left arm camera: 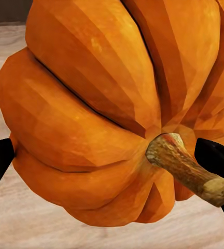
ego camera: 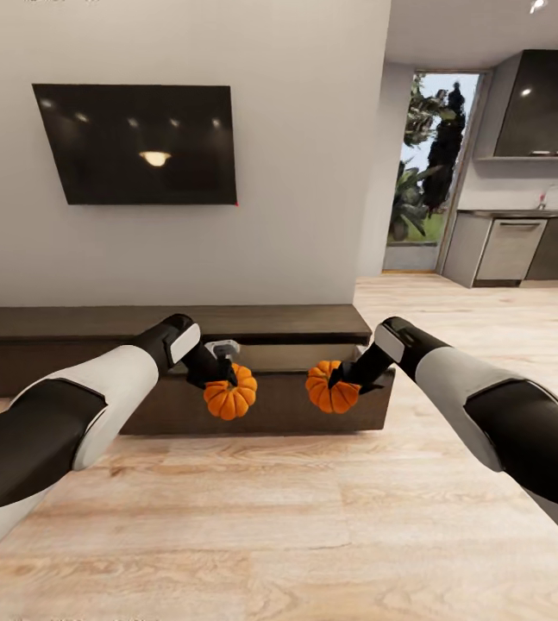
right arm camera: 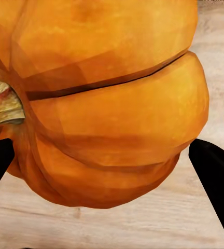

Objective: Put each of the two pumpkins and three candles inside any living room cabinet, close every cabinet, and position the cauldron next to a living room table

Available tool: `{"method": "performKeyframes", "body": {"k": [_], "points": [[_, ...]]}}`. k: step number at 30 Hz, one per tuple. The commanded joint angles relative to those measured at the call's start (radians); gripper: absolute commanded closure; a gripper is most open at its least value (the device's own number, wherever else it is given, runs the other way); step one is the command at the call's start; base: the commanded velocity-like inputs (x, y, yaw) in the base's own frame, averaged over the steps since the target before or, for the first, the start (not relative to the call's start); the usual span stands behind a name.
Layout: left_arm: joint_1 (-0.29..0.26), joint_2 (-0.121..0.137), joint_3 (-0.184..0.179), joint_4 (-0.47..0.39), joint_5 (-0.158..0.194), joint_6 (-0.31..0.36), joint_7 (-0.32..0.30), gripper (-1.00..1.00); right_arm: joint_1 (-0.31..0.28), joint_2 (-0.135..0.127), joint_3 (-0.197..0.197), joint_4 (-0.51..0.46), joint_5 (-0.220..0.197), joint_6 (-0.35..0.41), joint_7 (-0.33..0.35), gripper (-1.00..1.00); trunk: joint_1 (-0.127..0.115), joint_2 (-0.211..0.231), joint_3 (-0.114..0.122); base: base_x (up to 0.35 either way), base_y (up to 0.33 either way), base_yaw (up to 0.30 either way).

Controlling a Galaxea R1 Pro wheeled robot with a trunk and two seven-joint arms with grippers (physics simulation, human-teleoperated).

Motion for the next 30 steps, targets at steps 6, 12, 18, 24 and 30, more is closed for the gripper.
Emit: {"method": "performKeyframes", "body": {"k": [6, 12, 18, 24, 30], "points": [[-0.001, 0.0, -0.011, 0.003, -0.007, 0.001, -0.007, 1.0, 0.002, 0.0, 0.002, -0.001, -0.005, 0.002, 0.009, 1.0, 0.0, 0.0, -0.003, 0.192, -0.071, 0.245], [-0.001, 0.0, -0.011, 0.006, -0.007, 0.001, -0.007, 1.0, 0.003, 0.0, 0.002, -0.001, -0.005, 0.001, 0.009, 1.0, 0.0, 0.0, -0.003, 0.287, -0.154, 0.061], [-0.001, -0.001, -0.011, 0.005, -0.007, 0.001, -0.006, 1.0, 0.003, 0.0, 0.002, -0.001, -0.005, 0.001, 0.01, 1.0, 0.0, 0.0, -0.003, 0.292, -0.173, 0.004], [-0.001, -0.002, -0.011, 0.006, -0.007, 0.001, -0.005, 1.0, 0.004, 0.0, 0.002, -0.001, -0.005, 0.001, 0.01, 1.0, 0.0, 0.0, -0.003, 0.292, -0.195, -0.129], [0.001, -0.002, -0.011, 0.006, -0.007, 0.001, -0.005, 1.0, 0.008, 0.0, 0.002, -0.001, -0.005, 0.001, 0.01, 1.0, 0.0, 0.0, -0.003, 0.292, -0.2, -0.104]]}}
